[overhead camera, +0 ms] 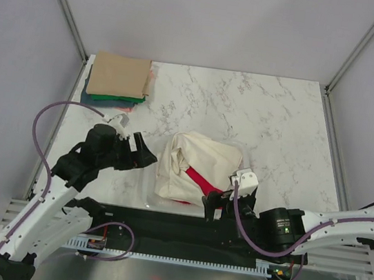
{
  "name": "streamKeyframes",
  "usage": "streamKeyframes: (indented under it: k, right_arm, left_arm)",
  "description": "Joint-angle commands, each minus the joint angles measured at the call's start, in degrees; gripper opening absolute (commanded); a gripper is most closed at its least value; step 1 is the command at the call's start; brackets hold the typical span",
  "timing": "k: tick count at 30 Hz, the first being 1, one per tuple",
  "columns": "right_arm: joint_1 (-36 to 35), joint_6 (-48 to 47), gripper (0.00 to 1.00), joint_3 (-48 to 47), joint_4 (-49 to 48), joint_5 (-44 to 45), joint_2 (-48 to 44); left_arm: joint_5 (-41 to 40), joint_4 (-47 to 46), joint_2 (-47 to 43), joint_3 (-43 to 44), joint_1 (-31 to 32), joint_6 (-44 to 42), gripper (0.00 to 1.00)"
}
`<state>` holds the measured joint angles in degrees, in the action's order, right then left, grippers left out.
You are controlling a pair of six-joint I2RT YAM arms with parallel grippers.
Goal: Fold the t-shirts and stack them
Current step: Grab the tshirt from the pile
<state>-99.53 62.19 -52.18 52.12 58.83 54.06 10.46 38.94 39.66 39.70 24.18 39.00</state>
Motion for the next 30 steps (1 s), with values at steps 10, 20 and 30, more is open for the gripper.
streamKeyframes:
  k: [10, 20, 30]
  right_arm:
    - [2.8, -6.1, 0.98, -10.1, -1.6, 4.1, 8.2]
    - [27.3, -20.8, 0.98, -17.7, -13.4, -18.7, 19.7]
    - [33.9, -29.1, 0.98, -37.7, -16.9, -28.4, 45.5]
  left_arm:
    - [-11.7, 4.1, -5.5, 7.7, -0.2, -11.4, 1.0]
    - [-11.6, 0.4, -9.2, 3.9, -0.2, -12.7, 1.0]
    - [-12.2, 0.4, -10.7, 3.7, -0.2, -12.5, 1.0]
